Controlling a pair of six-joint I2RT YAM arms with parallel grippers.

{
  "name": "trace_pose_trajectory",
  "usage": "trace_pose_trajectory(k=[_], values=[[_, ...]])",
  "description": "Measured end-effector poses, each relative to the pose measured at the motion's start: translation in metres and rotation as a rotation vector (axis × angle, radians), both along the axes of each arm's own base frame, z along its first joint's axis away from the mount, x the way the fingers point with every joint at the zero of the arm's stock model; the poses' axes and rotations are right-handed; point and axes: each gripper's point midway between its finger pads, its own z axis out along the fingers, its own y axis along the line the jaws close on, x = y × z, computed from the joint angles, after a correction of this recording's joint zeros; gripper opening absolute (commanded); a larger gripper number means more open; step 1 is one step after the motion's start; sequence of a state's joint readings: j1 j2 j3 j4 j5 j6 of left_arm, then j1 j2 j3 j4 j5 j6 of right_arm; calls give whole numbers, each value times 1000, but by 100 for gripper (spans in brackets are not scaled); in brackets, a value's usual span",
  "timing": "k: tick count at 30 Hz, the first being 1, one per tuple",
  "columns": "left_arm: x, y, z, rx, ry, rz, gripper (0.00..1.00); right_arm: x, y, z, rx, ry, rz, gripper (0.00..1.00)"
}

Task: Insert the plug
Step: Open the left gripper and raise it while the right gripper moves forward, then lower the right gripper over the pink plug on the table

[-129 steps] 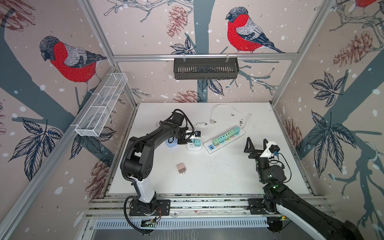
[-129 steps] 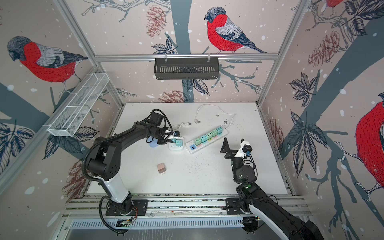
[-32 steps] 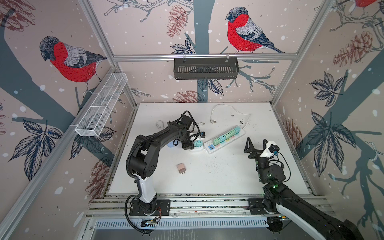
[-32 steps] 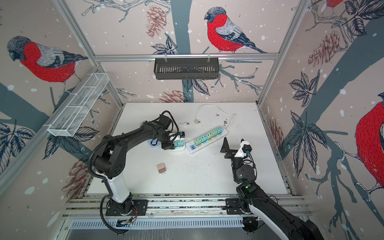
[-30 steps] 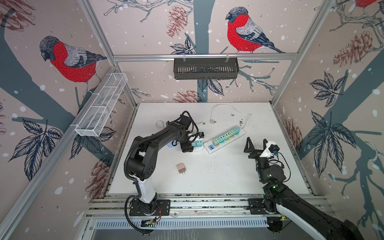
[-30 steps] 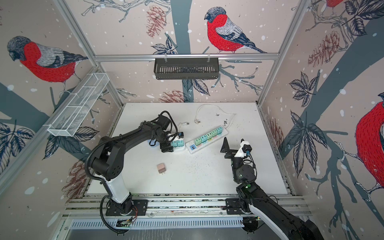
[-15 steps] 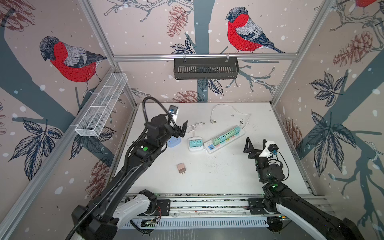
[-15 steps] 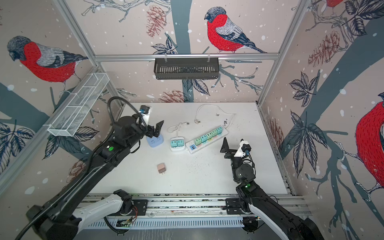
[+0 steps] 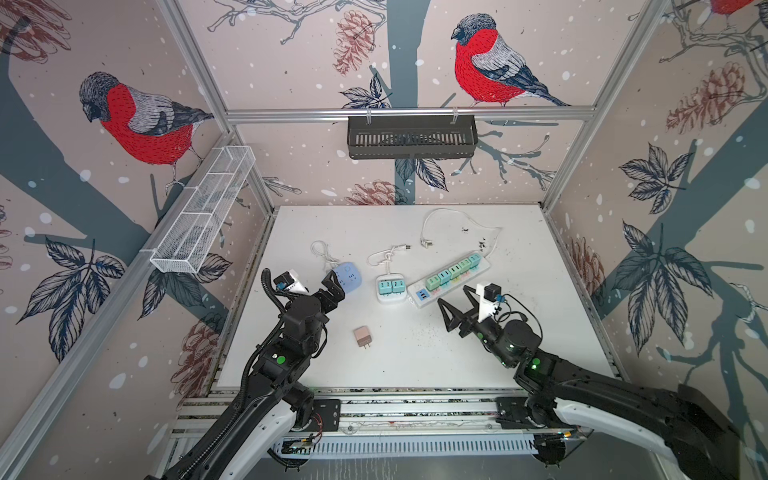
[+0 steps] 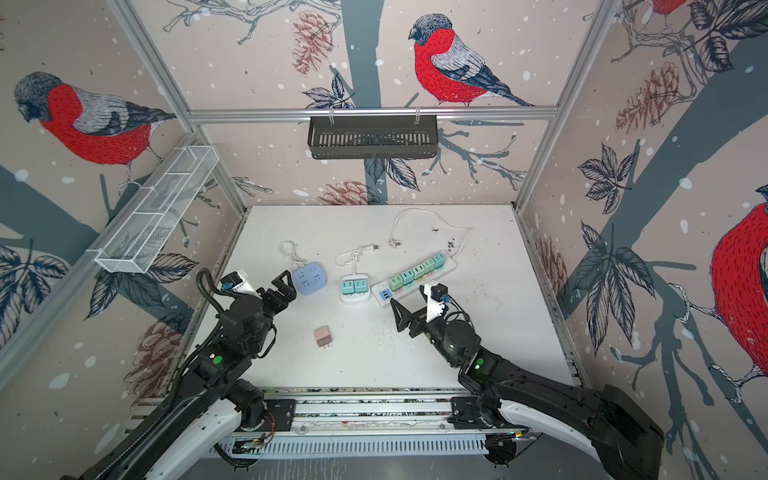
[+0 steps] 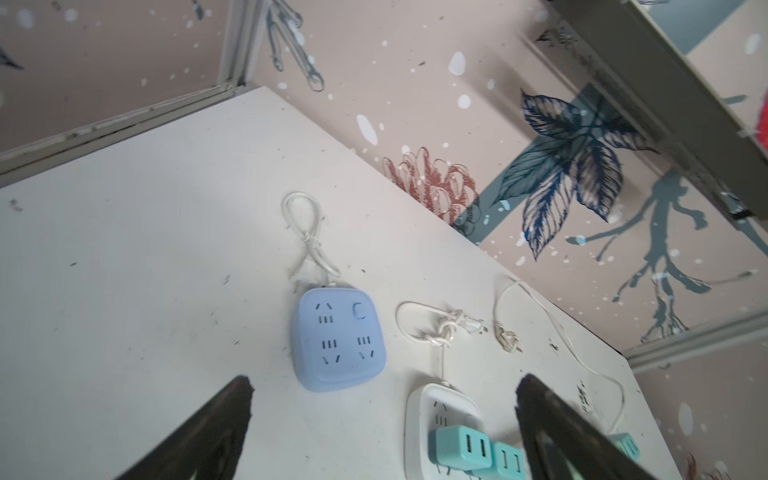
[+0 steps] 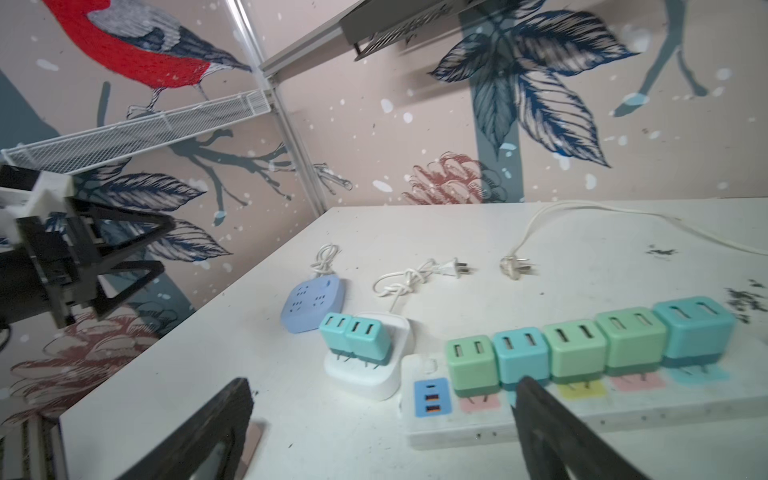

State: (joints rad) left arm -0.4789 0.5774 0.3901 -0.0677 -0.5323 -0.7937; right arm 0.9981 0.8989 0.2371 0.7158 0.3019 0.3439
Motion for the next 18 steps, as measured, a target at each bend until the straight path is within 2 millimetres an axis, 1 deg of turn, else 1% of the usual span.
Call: trace_pose_trajectory(k=[3, 7, 9, 10, 14, 16, 18], values=[[-3, 13, -32, 37, 60, 57, 97, -6, 33, -6, -55, 26, 51, 97], [3, 41, -52, 109, 133, 153, 97, -6, 74, -22, -153, 64, 89, 95], [6, 56, -66, 143, 190, 190, 96, -9, 97, -36, -214, 80, 114, 94], [7, 60, -71, 151, 208, 200, 96, -10, 106, -41, -242, 83, 127, 94], [7, 65, -101, 177, 288, 197, 96, -18, 144, -71, -335, 122, 184, 90], [9, 64, -104, 183, 298, 187, 96, -20, 161, -84, -375, 143, 213, 87], [12, 63, -101, 180, 278, 180, 96, -23, 180, -98, -401, 177, 241, 85]])
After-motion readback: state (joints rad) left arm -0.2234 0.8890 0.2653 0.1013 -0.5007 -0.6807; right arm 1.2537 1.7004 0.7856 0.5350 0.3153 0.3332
